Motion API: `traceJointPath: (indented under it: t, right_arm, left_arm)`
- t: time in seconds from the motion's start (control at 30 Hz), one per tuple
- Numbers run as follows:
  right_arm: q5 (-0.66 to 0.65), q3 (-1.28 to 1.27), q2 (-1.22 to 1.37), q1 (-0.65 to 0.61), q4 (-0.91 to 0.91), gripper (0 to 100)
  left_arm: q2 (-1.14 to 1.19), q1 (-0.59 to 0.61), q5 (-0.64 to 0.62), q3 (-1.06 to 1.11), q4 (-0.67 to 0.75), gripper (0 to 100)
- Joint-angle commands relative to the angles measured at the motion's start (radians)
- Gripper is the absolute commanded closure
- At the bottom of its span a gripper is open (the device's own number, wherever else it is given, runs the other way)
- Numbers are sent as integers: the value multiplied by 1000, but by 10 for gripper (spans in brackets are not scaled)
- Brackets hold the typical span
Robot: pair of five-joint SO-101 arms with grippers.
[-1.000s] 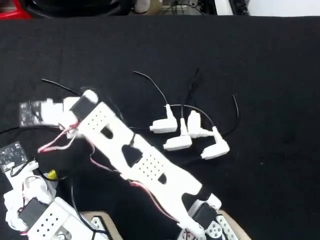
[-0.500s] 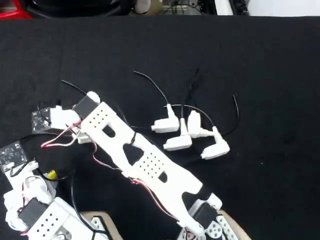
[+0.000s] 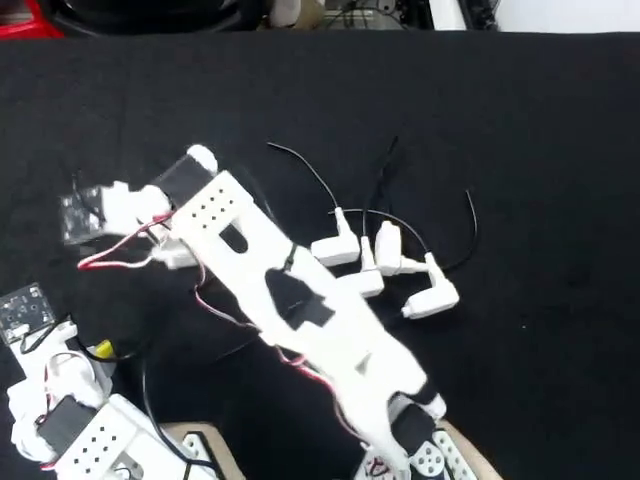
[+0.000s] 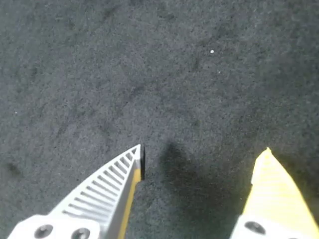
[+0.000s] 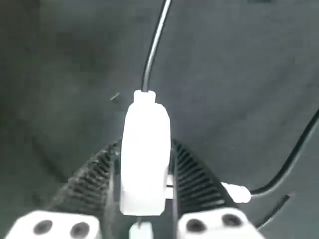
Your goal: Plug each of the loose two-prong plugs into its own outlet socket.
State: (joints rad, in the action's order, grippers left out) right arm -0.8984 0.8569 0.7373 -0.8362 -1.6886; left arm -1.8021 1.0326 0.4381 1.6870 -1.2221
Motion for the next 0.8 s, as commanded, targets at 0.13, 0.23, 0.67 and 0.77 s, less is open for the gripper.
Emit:
traceJointPath:
  t: [0.13, 0.23, 0.67, 0.77]
  right_arm:
    - [-12, -909, -407, 86, 698, 986]
    - [-11, -1136, -495, 86, 1033, 986]
    - [-95, -1504, -403, 44, 1854, 943]
    - [-95, -1601, -486, 31, 1844, 885]
  left_arm:
    - [-12, 2, 6, 13, -9, 654]
    - [-12, 2, 6, 13, -9, 654]
    - [-12, 2, 8, 13, -11, 654]
    - [-12, 2, 8, 13, -9, 654]
